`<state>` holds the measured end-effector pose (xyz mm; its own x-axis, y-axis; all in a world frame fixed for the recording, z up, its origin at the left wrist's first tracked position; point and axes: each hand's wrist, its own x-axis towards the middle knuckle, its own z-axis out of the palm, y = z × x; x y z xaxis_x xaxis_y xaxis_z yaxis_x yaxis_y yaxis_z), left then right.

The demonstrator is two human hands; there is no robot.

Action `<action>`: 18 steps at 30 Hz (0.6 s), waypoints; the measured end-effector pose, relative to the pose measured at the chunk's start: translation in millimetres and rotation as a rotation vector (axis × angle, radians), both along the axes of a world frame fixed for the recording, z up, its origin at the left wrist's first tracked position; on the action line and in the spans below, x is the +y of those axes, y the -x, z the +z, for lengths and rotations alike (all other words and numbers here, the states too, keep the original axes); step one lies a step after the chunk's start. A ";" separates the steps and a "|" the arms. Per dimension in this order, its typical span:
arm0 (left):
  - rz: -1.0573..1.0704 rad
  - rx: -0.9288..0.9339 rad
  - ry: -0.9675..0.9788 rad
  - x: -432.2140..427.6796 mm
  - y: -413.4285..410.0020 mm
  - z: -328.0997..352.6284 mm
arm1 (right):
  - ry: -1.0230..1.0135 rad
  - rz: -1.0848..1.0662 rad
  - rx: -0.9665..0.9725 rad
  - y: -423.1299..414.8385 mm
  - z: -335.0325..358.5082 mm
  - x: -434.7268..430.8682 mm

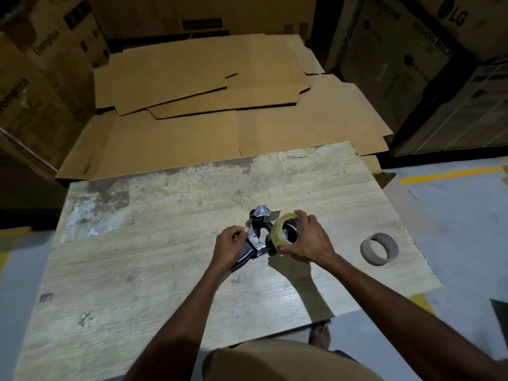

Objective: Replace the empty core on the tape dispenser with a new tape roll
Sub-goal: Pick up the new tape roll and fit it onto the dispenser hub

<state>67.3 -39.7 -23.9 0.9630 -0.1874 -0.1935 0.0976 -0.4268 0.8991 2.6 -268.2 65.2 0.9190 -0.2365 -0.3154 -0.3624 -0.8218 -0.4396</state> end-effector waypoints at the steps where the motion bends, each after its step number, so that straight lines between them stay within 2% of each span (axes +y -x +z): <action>1: -0.002 0.003 0.010 0.4 -0.4 0.4 | 0.011 0.004 0.000 -1.6 -0.2 1.1; 6: 0.031 -0.024 -0.010 -7.7 3.5 8.5 | 0.052 -0.002 -0.013 -6.5 -5.0 9.8; 11: -0.013 0.050 -0.093 -30.3 7.0 16.8 | 0.051 -0.041 -0.034 -5.3 -9.7 17.2; 18: 0.010 0.087 -0.040 -37.5 12.6 34.9 | -0.183 0.025 -0.016 7.0 -0.6 -6.2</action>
